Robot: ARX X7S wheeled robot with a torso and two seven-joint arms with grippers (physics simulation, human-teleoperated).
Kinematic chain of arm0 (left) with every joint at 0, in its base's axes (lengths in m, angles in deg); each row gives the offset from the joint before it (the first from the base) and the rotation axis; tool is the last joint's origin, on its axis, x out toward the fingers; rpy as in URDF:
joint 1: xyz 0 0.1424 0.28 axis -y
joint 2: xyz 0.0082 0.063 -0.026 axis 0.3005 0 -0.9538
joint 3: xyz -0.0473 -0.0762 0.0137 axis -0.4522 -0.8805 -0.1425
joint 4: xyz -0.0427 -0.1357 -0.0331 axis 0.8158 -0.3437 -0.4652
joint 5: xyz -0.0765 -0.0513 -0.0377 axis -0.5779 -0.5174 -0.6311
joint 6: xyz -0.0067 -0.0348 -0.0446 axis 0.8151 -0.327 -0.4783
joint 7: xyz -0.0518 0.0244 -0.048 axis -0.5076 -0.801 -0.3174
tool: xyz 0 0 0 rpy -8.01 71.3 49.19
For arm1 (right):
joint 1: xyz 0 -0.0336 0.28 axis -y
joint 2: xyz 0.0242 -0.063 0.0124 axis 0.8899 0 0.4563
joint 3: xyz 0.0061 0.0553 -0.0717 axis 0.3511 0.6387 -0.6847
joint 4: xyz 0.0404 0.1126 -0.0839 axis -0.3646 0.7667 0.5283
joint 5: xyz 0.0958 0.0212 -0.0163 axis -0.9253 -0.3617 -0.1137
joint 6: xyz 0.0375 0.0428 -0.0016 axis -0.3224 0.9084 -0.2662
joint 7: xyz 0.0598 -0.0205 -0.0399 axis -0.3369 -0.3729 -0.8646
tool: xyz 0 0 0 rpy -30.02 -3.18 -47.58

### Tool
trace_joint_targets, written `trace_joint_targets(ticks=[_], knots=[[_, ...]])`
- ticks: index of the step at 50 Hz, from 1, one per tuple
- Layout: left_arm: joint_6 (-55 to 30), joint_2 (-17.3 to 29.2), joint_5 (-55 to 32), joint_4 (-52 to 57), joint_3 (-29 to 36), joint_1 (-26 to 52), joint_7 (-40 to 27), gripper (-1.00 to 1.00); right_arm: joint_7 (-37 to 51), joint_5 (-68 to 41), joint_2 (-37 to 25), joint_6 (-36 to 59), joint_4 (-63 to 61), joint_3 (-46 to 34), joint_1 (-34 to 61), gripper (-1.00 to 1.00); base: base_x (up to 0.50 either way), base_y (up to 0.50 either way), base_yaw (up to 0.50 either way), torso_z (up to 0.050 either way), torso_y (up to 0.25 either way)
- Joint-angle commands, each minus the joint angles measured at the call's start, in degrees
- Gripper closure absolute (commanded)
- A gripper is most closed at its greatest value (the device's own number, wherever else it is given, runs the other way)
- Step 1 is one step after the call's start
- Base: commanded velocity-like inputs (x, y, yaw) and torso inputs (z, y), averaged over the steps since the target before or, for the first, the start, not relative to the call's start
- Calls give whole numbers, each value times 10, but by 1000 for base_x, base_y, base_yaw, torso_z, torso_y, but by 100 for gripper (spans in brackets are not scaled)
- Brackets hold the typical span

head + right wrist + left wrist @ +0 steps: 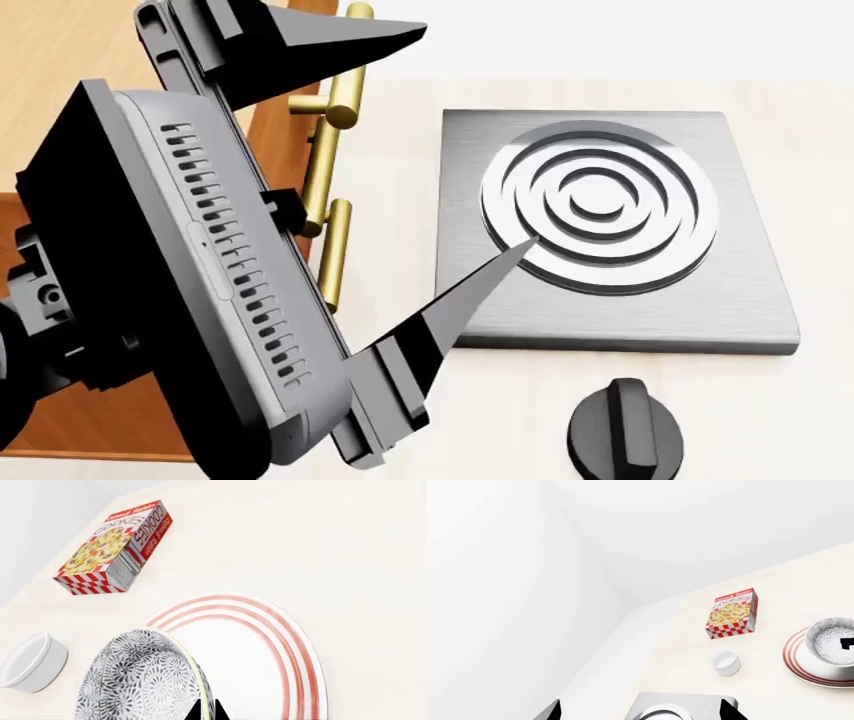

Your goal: Pick the akita bowl on the wooden cabinet and place it on the plate.

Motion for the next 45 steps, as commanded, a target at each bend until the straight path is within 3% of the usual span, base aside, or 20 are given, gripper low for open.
trace_joint_targets(ticks=[1,45], knots=[[1,1,0,0,1,-2,0,-100,-8,13,3,4,14,-2,10,100,0,0,0,0,0],[8,4,7,-2,6,-11,0,-100,-16,27,5,17,58,-19,44,100,0,0,0,0,0]])
